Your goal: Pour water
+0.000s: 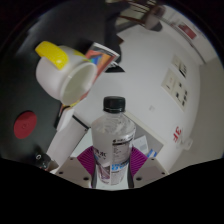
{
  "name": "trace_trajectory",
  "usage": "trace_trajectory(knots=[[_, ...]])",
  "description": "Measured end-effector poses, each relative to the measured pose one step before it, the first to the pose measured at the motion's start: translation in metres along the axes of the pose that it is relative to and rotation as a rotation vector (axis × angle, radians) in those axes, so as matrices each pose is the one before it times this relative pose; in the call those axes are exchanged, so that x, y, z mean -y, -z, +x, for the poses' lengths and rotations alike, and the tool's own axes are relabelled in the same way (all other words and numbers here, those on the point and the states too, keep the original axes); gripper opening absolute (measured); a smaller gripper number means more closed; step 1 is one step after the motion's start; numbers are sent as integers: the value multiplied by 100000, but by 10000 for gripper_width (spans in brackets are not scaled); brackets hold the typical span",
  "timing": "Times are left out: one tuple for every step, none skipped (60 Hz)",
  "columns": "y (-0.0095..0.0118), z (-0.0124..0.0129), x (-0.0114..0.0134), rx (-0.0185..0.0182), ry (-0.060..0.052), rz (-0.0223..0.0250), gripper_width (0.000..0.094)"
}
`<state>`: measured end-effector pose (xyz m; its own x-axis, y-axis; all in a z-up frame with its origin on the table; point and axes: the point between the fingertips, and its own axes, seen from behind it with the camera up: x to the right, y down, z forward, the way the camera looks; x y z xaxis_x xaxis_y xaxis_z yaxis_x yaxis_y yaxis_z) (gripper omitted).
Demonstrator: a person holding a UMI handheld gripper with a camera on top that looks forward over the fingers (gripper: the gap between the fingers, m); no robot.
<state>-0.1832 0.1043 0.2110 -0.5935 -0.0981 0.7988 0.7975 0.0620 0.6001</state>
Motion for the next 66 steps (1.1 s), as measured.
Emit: trace_trajectory(knots=[[-128,-379,475,954,2069,451,405],[-124,-416,328,921,1745,195,399],[-78,-359,311,859,1263,292,406],[-88,-327,241,770,709,396,403],[34,-599,-331,577,252,941,403],[-239,84,461,699,193,190,405],[-131,-103,213,569,236,-37,403],[-49,-221,0,566,461,-304,404],[25,-163,-113,407,382,-121,409],[27,-34,-26,81,96,27,403],[17,44,21,-158,-268,192,407],[38,87,9,-219,-399,187,407],[69,123,-64,-129,-427,117,408],[215,-24,-289,12,-348,230,405],[-134,149,113,-83,-592,-10,398],[-26,195,4,-176,-791,25,403],[34,272,-34,-322,-1250,150,404],[59,214,-199,-174,-1756,412,403],[58,355,-121,-317,-1975,120,402],[87,351,-165,-198,-2271,40,405],[117,377,-148,-152,-2912,49,405],[106,483,-137,-214,-3798,183,403],[97,627,-95,-499,-4598,179,403],[157,483,-74,-1049,-4725,30,403],[161,583,-182,-92,-5507,-46,403],[263,752,-331,477,-6363,80,403],[138,657,-211,26,-6484,-616,400],[155,743,-249,-183,-6906,-727,402],[165,804,-119,-146,-7301,-418,403],[152,727,-39,78,-7553,-179,403],[165,794,-10,-4,-7686,-201,405],[151,725,-232,-314,-7550,-304,402],[76,670,-21,-123,-7743,-600,402],[102,660,-255,308,-8066,-189,404],[47,463,32,592,-7903,-447,405],[37,384,7,695,-8100,-193,404],[26,298,77,668,-8216,-32,404],[13,247,29,722,-8156,-175,403],[19,160,-147,780,-7758,-635,403],[12,124,-298,665,-7548,-1006,405],[541,-284,261,-1067,-6063,-1709,406],[-295,1139,-920,1712,-7946,-407,403],[-79,113,-259,430,-6761,-678,405],[-138,-83,-376,606,-6592,-431,404],[-110,-10,-455,548,-6174,-659,403],[-169,72,-643,283,-5773,-1162,402],[-191,81,-823,187,-5312,-1758,402],[-155,104,-860,173,-5065,-1848,403],[-178,189,-825,-64,-4522,-1437,402],[420,-689,-677,-1766,-3267,-1109,403],[-461,1597,-698,1674,-3194,-843,404],[-275,183,-961,579,-2400,-1303,403],[-204,302,-1008,292,-2154,-1486,404],[-228,385,-940,-131,-2152,-1235,403],[-228,390,-839,-169,-2005,-1009,403],[-262,234,-852,351,-1763,-1142,402],[36,-1546,-1060,-759,-1472,-1242,402],[-541,849,-921,1485,-1476,-1345,402],[-286,207,-855,315,-1242,-1261,403],[-335,307,-844,-50,-923,-1097,402],[-294,243,-852,-43,-503,-1171,402],[-340,193,-844,151,-377,-1095,402],[-310,168,-834,194,-338,-937,402],[-301,164,-784,-2,-278,-742,402],[225,-1052,-735,-982,-348,-889,401],[-613,339,-874,248,-114,-442,402]])
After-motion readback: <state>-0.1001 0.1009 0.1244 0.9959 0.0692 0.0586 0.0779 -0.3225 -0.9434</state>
